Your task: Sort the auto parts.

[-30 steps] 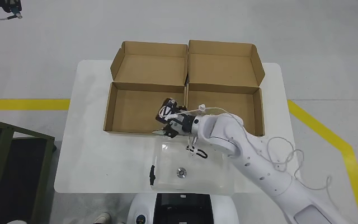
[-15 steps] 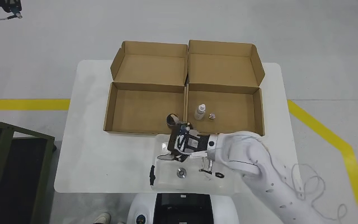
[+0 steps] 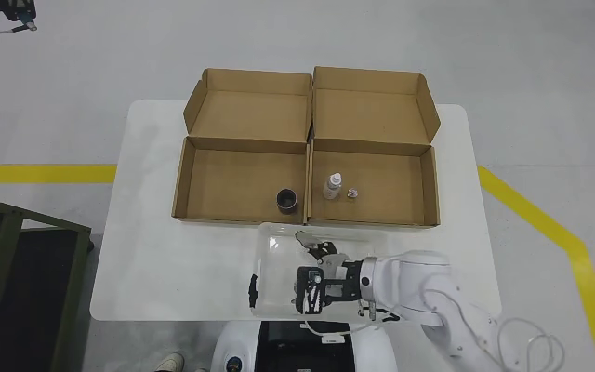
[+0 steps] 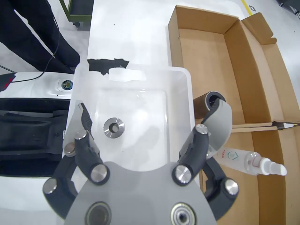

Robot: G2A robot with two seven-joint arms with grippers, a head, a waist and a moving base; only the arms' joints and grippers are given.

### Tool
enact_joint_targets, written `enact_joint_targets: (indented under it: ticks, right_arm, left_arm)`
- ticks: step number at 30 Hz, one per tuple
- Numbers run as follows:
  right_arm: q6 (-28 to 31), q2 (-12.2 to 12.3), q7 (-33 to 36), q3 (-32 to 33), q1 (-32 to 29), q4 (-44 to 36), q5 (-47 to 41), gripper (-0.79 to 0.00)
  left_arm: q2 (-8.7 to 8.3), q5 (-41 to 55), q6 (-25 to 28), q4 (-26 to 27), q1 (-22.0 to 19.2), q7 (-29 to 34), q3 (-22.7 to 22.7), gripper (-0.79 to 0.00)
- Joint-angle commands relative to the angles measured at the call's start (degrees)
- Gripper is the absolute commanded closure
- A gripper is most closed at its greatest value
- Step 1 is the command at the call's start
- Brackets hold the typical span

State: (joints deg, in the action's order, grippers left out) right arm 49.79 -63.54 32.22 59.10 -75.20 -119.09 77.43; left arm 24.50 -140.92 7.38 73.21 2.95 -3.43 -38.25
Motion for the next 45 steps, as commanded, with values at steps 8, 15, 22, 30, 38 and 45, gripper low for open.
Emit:
enact_joint_targets:
  ticks: [8, 15, 22, 30, 38, 45]
  right_arm:
    - [2.7, 0.8, -2.2, -0.6, -1.5, 1.4, 5.4, -0.72]
    - [3.0, 1.1, -3.1, -2.0, -2.2, 3.6, 8.2, -0.616]
    - [2.5, 0.9, -4.1, -4.4, -0.7, 7.6, 10.0, -0.566]
    - [1.2, 0.3, -4.1, -7.3, 2.3, 11.4, 10.6, -0.456]
    - [0.4, -0.3, -3.9, -9.8, 4.5, 13.6, 10.6, -0.292]
    - [0.7, -0.3, -3.5, -9.7, 4.7, 12.5, 9.2, 0.0]
  left_arm:
    - [0.0, 0.0, 0.0, 0.0, 0.0, 0.0, 0.0, -0.785]
    - [0.0, 0.0, 0.0, 0.0, 0.0, 0.0, 0.0, -0.785]
    - [0.0, 0.0, 0.0, 0.0, 0.0, 0.0, 0.0, -0.785]
    - [0.0, 0.0, 0.0, 0.0, 0.0, 0.0, 0.0, -0.785]
    - [0.0, 0.0, 0.0, 0.0, 0.0, 0.0, 0.0, -0.785]
    - [0.0, 0.0, 0.0, 0.0, 0.0, 0.0, 0.0, -0.785]
